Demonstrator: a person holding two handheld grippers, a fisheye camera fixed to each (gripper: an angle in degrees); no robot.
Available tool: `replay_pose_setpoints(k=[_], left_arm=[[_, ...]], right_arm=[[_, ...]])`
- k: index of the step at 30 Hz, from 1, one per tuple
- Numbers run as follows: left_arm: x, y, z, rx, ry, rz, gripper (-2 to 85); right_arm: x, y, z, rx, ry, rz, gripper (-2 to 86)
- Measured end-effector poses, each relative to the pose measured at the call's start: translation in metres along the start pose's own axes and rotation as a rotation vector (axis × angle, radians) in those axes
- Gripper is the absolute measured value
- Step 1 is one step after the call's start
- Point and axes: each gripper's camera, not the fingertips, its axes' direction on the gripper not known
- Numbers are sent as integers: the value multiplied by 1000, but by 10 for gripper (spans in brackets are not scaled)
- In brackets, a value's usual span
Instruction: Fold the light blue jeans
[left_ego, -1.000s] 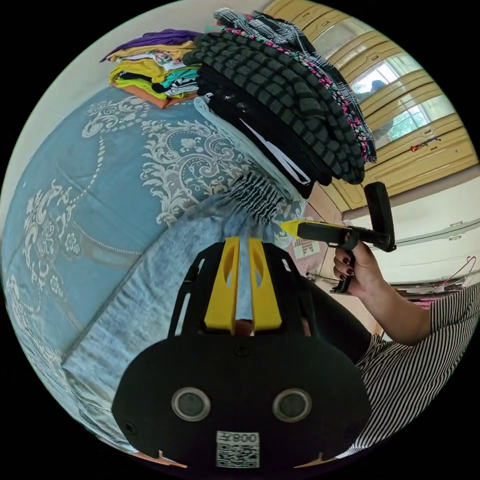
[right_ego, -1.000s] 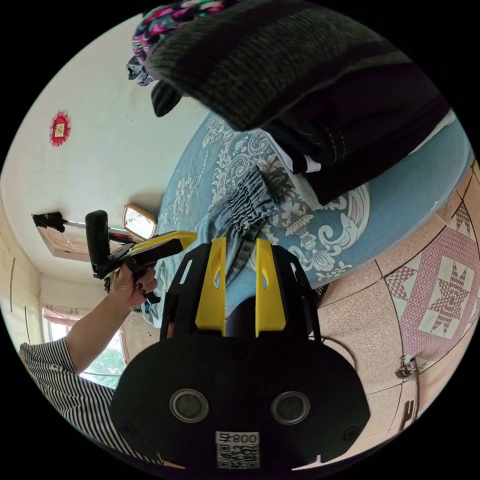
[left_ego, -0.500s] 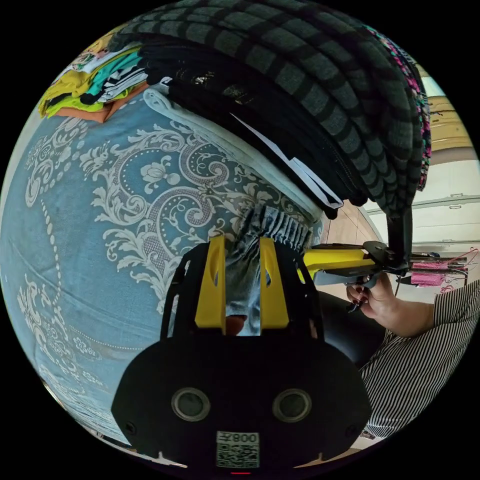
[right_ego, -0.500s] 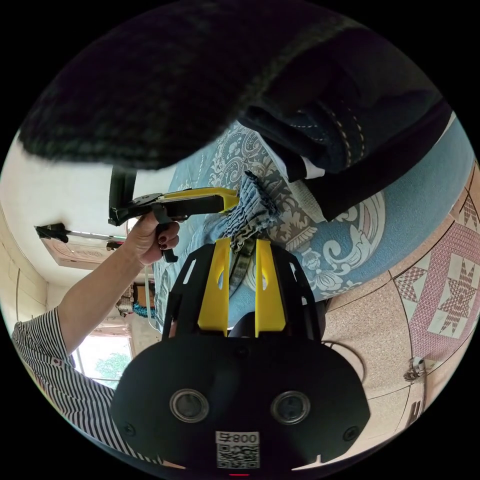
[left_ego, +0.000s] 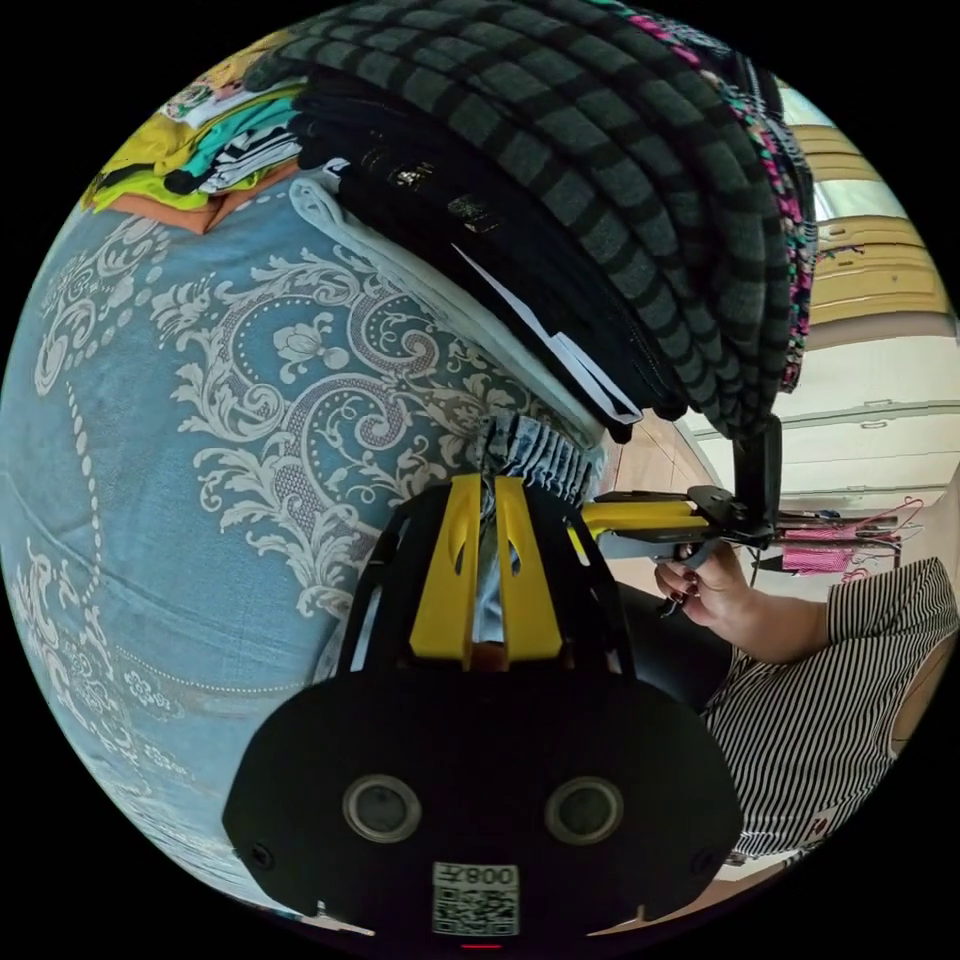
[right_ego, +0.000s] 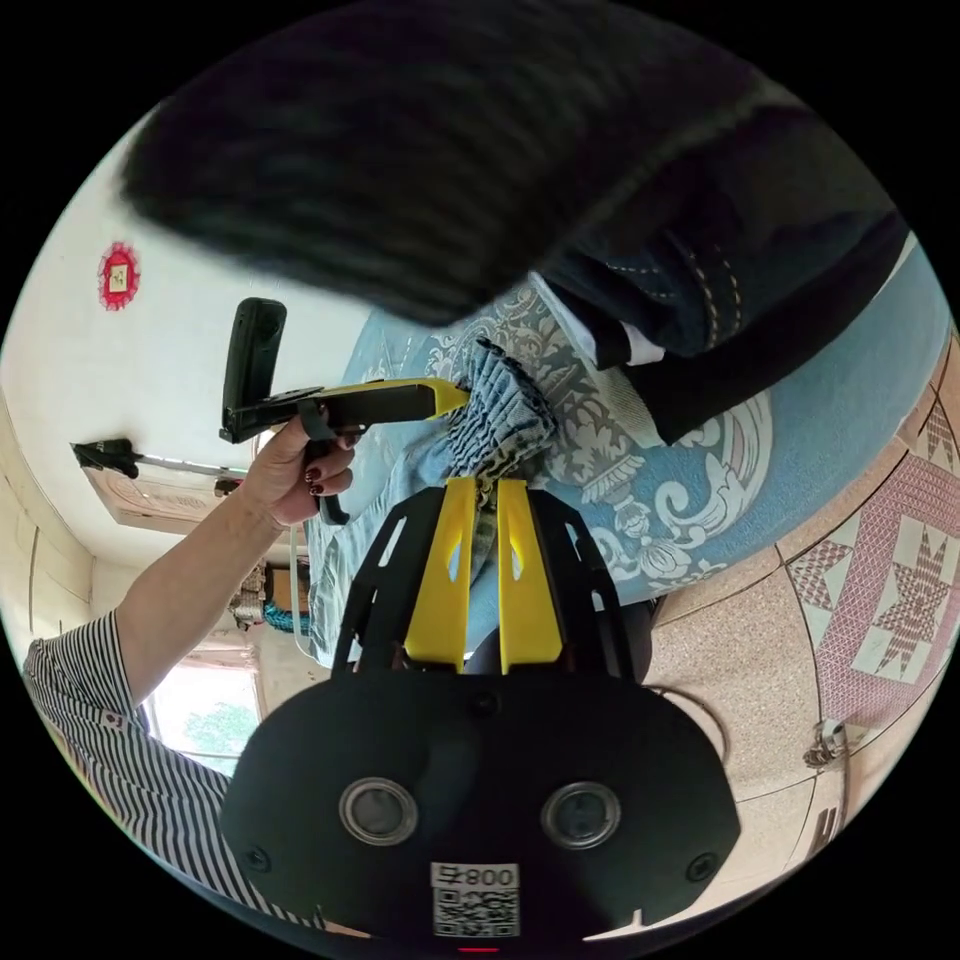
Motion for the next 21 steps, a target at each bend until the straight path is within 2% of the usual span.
replay_pose_setpoints(k=[10,21], left_arm=[[0,71,-60,137,-11,123,15],[-40,257,-111,383,15,71,16]], right_arm=[[-134,21,-10,64,12,-218,31],[-333,67,57,-22,-29,-549,31]])
